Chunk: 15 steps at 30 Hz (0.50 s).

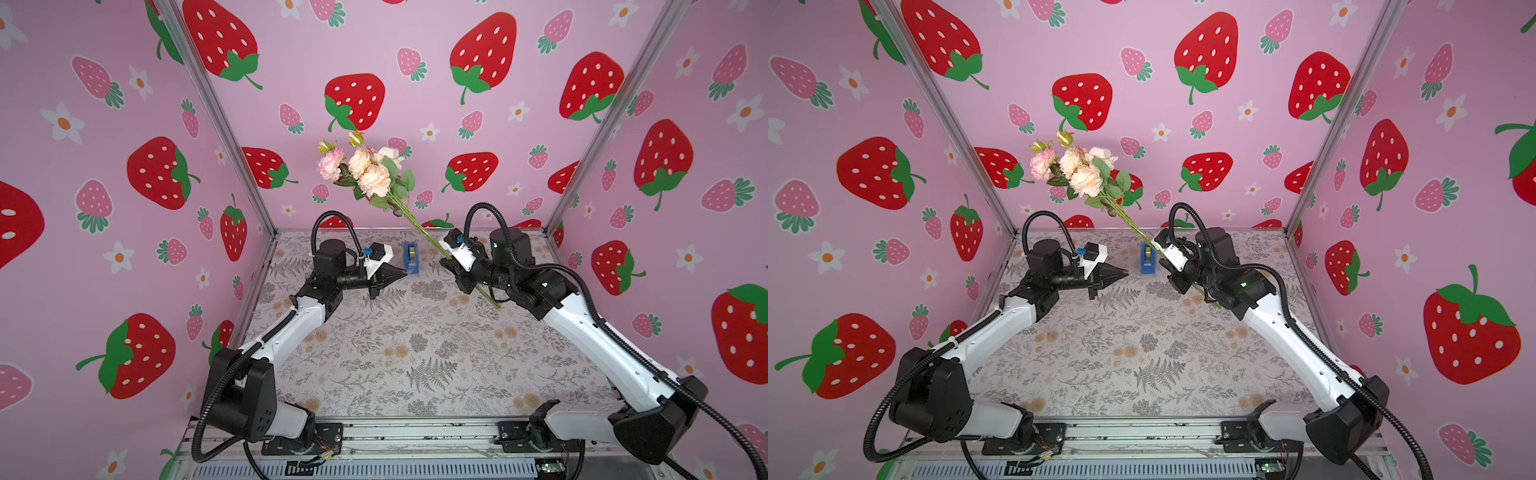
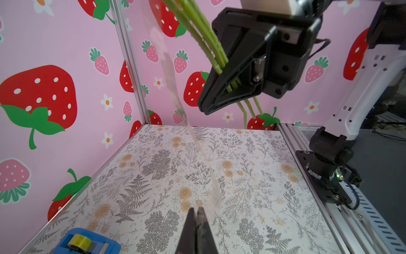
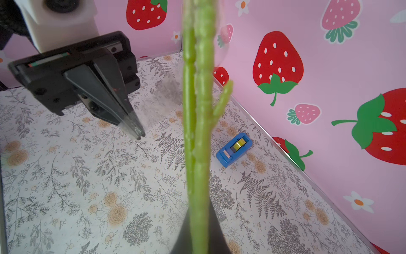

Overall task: Wrap bouquets with tape
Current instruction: Wrap the tape around the bouquet.

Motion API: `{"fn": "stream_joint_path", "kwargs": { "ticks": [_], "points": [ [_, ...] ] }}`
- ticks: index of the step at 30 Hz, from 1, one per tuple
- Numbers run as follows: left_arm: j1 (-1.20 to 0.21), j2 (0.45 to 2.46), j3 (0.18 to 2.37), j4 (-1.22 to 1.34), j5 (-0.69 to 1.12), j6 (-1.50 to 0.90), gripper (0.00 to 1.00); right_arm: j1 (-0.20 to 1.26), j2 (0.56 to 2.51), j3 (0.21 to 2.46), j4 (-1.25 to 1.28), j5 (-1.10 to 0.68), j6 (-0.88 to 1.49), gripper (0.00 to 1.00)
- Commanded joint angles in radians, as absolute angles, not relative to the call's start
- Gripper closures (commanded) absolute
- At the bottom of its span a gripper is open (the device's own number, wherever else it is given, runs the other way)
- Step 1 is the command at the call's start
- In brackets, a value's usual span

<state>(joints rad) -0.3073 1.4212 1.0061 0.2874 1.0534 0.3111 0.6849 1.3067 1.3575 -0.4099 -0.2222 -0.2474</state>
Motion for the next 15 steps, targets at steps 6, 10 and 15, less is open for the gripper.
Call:
{"fn": "stream_joint_path", "kwargs": {
  "ticks": [6, 10, 15],
  "points": [
    [-0.304, 1.340, 1.055, 0.175, 1.109, 0.348, 1.00, 0.686, 1.376, 1.390, -0.377, -0.031, -0.222, 1.00],
    [-0.314, 1.317, 1.063, 0.188, 1.072, 0.302, 1.00, 0.685, 1.417, 1.389, -0.377, 0.024, -0.219, 1.00],
    [-0.354, 1.319, 1.081, 0.237, 1.040, 0.263, 1.00, 0.686, 1.443, 1.352, -0.336, 0.023, -0.199, 1.00]
  ]
}}
